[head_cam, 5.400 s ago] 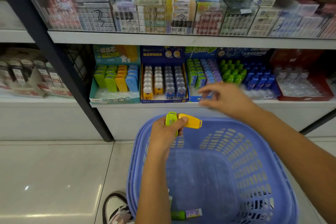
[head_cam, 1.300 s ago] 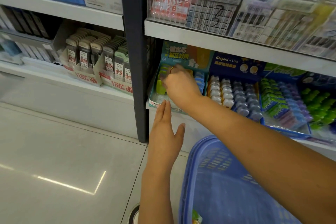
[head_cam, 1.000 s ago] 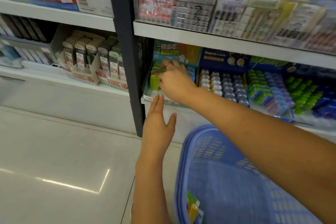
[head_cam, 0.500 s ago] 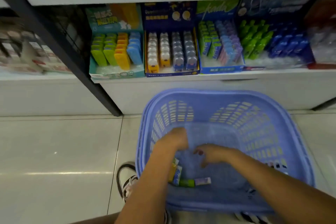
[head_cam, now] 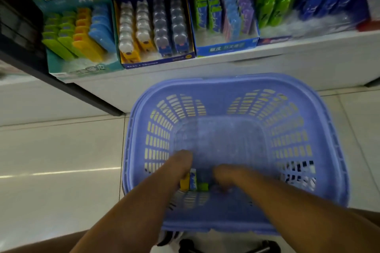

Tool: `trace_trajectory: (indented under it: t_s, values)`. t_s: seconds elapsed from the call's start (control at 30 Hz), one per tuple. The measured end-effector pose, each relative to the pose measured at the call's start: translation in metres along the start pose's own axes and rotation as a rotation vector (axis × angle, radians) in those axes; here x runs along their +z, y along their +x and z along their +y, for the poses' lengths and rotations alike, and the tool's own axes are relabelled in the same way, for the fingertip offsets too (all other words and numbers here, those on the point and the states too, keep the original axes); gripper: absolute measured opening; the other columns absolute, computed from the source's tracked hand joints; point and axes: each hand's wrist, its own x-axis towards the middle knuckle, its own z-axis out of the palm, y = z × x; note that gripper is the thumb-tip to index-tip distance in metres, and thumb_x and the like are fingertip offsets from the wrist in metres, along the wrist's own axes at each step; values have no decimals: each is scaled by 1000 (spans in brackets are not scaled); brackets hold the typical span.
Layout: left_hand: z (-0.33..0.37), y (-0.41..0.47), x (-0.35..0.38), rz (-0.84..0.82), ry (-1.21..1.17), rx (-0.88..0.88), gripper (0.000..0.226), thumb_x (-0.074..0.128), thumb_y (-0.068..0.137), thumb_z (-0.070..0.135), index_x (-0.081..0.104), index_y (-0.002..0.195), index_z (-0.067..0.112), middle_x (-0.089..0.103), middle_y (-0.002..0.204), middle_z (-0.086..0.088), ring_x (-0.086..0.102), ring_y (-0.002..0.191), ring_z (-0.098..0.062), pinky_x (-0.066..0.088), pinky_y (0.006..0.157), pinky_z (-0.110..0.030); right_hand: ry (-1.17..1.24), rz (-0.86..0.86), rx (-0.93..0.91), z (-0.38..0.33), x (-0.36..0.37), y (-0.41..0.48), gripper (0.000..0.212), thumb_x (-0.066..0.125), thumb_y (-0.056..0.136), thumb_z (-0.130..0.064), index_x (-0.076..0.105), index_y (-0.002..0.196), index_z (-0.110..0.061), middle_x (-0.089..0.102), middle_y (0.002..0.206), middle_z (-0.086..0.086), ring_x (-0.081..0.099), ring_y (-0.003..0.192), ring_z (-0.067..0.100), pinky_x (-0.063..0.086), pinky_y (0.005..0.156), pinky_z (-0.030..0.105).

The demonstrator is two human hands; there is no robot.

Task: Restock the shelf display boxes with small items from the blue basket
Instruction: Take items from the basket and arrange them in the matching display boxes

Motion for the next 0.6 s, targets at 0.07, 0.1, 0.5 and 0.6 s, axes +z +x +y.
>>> trace_trajectory:
  t_s: [0.07,0.1,0.5,0.6]
  values:
    - [2,2,0,-38,-31,-29,16,48,95,4,61,98,-4,57,129,-18,56,118,-31,44,83,-32,80,29,-17,3,0,-2,34,60,90,-19,61,120,-2,58,125,18,56,113,32,43,96,35]
    - [3,1,-1,-58,-73,-57,11,55,92,3,62,97,-4,59,127,-18,57,115,-31,45,85,-33,150,60,-19,5,-2,-4,33,58,91,-20,61,118,-1,59,123,19,56,111,32,44,93,36]
    - [-18,-14,-50,91,-414,-52,19,66,76,8,51,64,9,49,62,-10,58,61,-25,50,60,-33,298,120,-70,-36,-20,0,26,50,94,-23,59,109,-4,57,117,23,57,101,32,44,83,34]
    - [-28,-28,-58,221,-612,-30,31,59,83,14,42,58,12,45,57,-8,50,51,-20,43,52,-25,289,77,-52,-38,-19,3,19,52,94,-28,54,79,-18,60,85,14,53,69,25,42,69,29]
